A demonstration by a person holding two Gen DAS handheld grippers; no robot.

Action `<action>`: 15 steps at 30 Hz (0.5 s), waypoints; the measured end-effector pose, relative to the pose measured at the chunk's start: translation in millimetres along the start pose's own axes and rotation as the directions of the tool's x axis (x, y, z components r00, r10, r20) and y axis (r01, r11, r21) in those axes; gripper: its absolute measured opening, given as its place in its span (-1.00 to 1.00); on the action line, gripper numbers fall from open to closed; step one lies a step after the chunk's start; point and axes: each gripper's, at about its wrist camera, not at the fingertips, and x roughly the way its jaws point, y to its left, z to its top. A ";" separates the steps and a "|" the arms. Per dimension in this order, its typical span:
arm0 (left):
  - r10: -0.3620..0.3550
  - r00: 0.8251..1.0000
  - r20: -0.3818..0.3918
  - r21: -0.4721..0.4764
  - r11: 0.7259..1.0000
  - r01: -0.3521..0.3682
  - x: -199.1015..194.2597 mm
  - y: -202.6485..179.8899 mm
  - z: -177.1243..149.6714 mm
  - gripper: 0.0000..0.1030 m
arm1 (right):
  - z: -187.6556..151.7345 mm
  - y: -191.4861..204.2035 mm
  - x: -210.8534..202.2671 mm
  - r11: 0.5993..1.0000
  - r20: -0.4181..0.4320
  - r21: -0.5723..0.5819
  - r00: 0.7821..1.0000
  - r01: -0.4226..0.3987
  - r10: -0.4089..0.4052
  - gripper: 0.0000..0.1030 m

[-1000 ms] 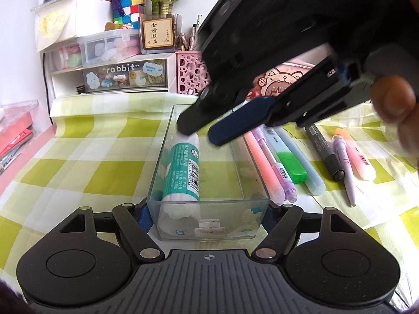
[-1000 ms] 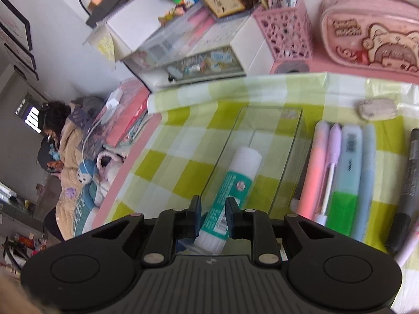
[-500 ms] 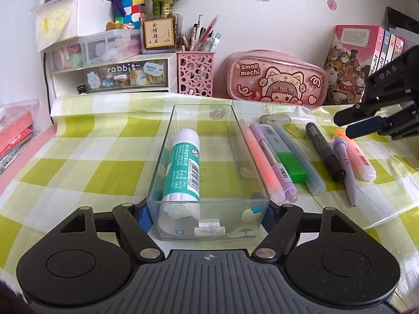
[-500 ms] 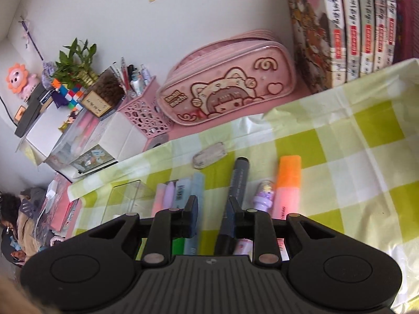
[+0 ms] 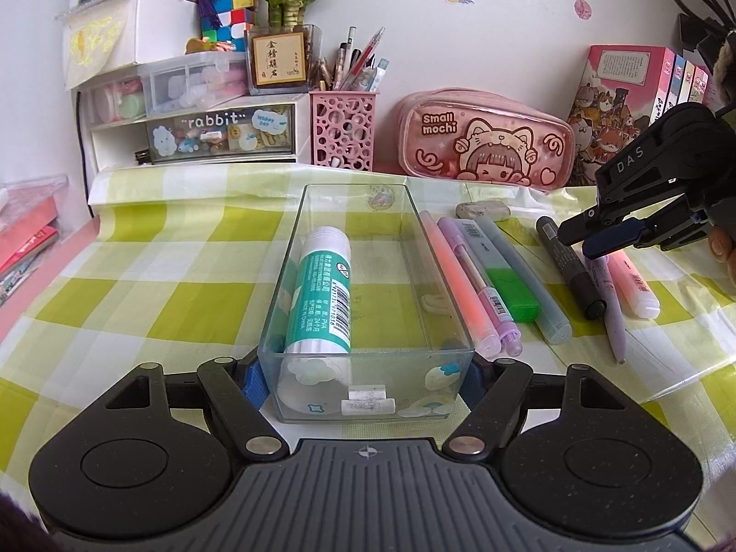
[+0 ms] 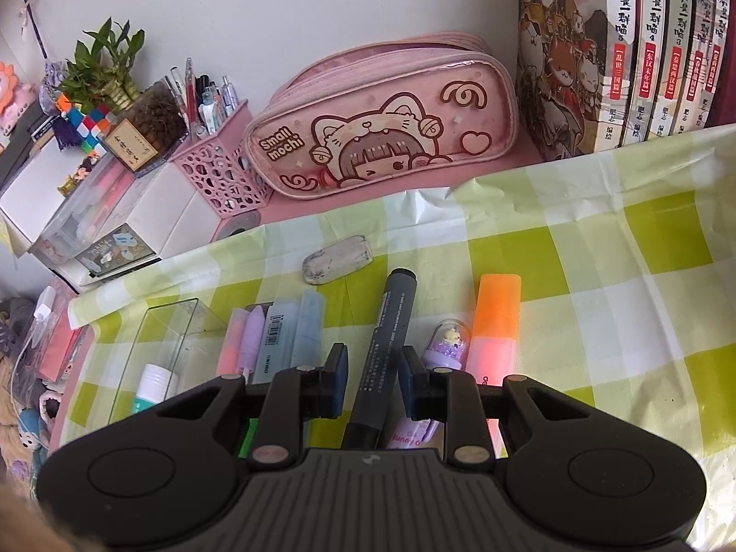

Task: Organize stationery
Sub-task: 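Move the right tool to the black marker and grasp it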

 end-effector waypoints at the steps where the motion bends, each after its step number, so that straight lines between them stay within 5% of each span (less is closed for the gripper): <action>1: -0.001 1.000 0.000 0.000 1.000 0.001 -0.1 0.0 0.0 0.44 | 0.8 -0.3 3.0 1.000 -0.006 -0.003 1.000 0.005 -0.005 -0.76; 15: 0.002 1.000 0.000 0.002 1.000 -0.002 0.5 -0.4 0.2 0.44 | -5.8 -3.1 10.7 0.999 -0.023 0.027 0.999 -0.035 0.035 -0.86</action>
